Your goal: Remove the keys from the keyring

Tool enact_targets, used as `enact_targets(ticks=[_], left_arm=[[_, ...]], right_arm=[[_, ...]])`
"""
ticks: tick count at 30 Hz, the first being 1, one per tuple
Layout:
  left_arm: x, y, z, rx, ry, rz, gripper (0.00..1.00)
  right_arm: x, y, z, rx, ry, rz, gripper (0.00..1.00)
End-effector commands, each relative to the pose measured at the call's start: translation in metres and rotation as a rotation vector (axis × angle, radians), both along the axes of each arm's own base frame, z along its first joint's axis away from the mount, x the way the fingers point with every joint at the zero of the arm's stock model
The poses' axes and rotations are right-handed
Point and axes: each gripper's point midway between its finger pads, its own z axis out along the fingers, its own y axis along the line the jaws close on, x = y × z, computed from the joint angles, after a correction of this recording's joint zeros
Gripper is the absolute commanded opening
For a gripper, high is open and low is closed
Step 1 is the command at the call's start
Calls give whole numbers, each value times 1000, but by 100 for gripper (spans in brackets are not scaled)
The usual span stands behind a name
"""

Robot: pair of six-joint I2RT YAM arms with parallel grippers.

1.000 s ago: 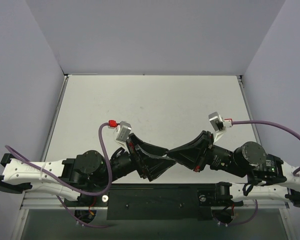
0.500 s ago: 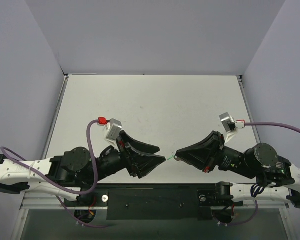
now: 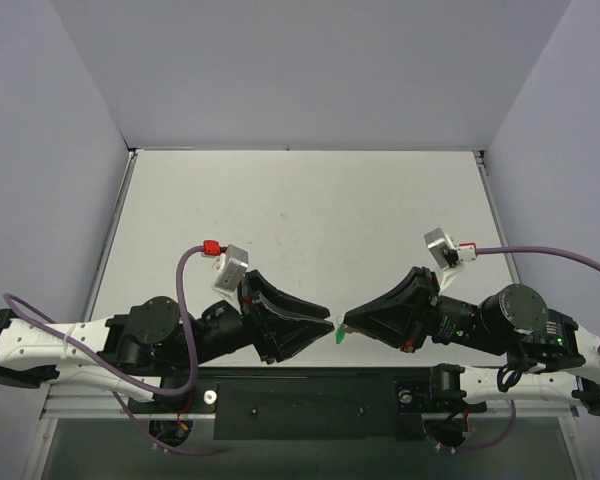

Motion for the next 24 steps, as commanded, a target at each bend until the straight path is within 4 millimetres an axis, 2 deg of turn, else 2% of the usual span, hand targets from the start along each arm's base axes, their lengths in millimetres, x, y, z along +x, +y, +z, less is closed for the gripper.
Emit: enact_targets(ticks=[1, 14, 24], left_arm=[[-8, -1, 13, -57, -20, -41, 43], [-1, -7, 5, -23, -9, 0, 43], [4, -3, 5, -36, 2, 28, 41]], right_arm=[[-1, -5, 34, 98, -23, 2, 0], [0, -6, 34, 111, -22, -4, 0], [1, -7, 36, 115, -24, -8, 0]])
